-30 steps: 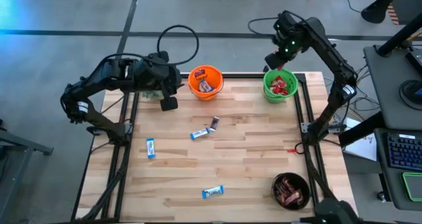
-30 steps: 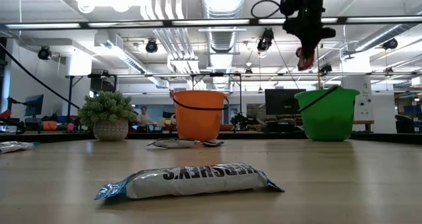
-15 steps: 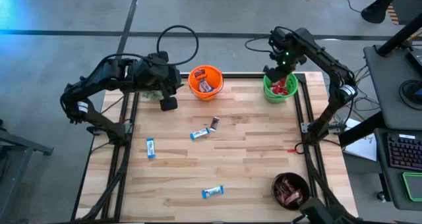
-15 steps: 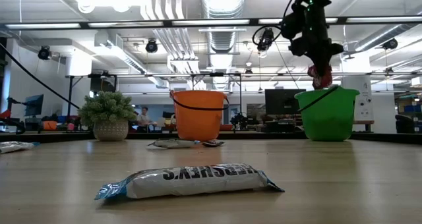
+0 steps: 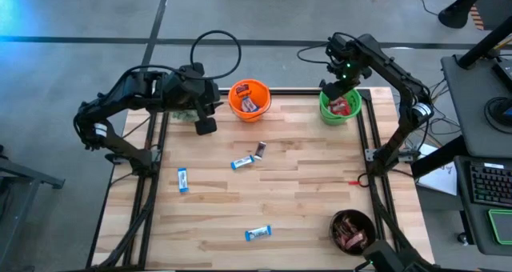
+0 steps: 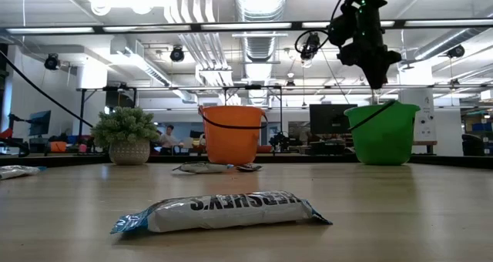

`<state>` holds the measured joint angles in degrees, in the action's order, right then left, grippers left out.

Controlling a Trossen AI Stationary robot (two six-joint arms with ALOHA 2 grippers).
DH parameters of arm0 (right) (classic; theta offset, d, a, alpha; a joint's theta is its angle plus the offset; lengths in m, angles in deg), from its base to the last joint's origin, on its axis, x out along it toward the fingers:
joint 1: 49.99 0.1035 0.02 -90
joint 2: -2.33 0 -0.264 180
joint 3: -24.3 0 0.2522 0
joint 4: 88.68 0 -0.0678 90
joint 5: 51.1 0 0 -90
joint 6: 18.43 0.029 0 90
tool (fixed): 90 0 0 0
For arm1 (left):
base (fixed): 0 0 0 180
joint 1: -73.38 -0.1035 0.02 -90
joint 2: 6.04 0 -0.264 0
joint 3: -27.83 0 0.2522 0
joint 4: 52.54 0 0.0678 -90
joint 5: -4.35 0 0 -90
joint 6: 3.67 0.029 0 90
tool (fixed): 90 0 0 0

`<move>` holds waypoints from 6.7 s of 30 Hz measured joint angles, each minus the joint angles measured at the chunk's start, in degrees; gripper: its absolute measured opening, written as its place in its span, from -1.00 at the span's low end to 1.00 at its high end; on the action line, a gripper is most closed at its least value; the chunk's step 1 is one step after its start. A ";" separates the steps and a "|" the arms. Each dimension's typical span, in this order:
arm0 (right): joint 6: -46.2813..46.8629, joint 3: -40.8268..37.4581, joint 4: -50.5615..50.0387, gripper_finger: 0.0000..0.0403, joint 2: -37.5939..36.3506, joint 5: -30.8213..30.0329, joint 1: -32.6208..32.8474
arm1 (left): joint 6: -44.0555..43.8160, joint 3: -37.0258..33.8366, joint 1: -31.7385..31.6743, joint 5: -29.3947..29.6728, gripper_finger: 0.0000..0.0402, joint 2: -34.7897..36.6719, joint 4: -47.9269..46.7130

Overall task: Sort candy
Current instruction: Put the white chocolate into the orange bucket

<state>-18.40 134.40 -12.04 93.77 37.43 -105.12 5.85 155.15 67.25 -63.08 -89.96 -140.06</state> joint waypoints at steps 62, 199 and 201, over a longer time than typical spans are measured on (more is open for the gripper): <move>5.36 15.78 -0.42 -0.48 0.00 4.94 8.71 | -16.40 -50.42 -2.02 -19.41 -0.34 -3.06 34.37; -8.19 4.39 4.19 -0.48 -9.73 13.46 8.78 | 3.47 -21.20 -25.38 -22.03 -0.86 -9.54 30.27; -8.21 4.39 5.63 -0.48 -9.73 15.13 8.79 | 3.29 -20.24 -25.59 -22.03 -0.78 -9.79 30.25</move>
<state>-26.61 138.79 -6.41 84.05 52.56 -96.34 9.14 134.91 41.66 -85.11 -99.75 -109.81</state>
